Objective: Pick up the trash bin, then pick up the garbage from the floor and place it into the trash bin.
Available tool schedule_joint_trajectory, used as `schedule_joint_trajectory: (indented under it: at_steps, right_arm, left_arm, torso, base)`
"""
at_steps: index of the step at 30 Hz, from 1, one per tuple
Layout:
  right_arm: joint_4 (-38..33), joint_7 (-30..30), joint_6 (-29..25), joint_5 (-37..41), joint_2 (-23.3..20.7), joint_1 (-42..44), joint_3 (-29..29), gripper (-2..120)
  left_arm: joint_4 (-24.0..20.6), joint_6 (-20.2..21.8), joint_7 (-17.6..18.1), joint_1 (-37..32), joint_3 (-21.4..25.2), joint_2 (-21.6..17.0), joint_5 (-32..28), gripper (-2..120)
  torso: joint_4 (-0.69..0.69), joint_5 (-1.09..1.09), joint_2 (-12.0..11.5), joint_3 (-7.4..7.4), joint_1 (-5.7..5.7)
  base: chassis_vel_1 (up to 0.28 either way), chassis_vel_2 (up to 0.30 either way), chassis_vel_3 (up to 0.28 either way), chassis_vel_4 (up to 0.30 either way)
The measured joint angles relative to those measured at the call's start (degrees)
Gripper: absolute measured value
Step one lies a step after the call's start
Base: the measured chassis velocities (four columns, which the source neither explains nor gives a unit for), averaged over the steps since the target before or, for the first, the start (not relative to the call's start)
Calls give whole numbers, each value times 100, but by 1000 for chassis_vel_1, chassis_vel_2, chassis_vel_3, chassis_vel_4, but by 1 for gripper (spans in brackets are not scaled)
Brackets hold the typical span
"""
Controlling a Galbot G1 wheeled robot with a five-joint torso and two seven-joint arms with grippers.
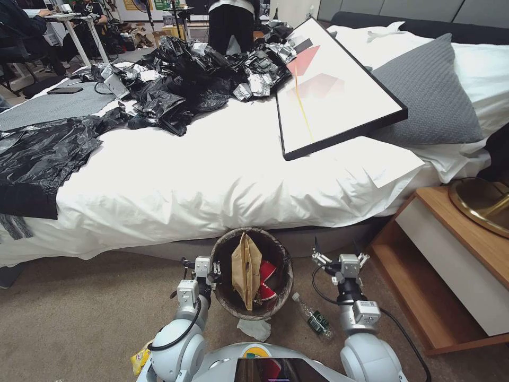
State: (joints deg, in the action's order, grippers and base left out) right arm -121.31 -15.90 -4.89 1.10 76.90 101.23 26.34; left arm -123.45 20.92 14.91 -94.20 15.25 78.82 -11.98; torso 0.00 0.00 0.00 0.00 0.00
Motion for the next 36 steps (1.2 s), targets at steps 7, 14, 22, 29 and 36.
schedule_joint_trajectory:
  at_steps: [7,14,22,29,36]
  right_arm:
    - [-95,11,733,557,-439,348,-62,100]
    - [24,253,1374,1238,-1385,403,-37,100]
    - [277,457,2087,2285,-2229,178,-143,100]
    - [464,588,2772,3049,-2594,-268,-222,100]
    - [843,825,3073,3400,-2736,-718,-392,100]
  left_arm:
    - [4,-29,-1,15,17,-18,1,3]
    - [29,-41,-7,75,19,-21,1,3]
    - [63,-54,-21,83,27,-4,9,3]
    - [119,-78,-29,84,8,48,48,3]
    - [147,-80,-34,91,7,46,55,3]
  torso:
    - [0,0,0,0,0]
    - [0,1,0,0,0]
    - [0,2,0,0,0]
    - [1,2,0,0,0]
    - [1,1,0,0,0]
  base:
    - [0,0,0,0]
    - [0,0,0,0]
    - [0,0,0,0]
    - [0,0,0,0]
    - [0,0,0,0]
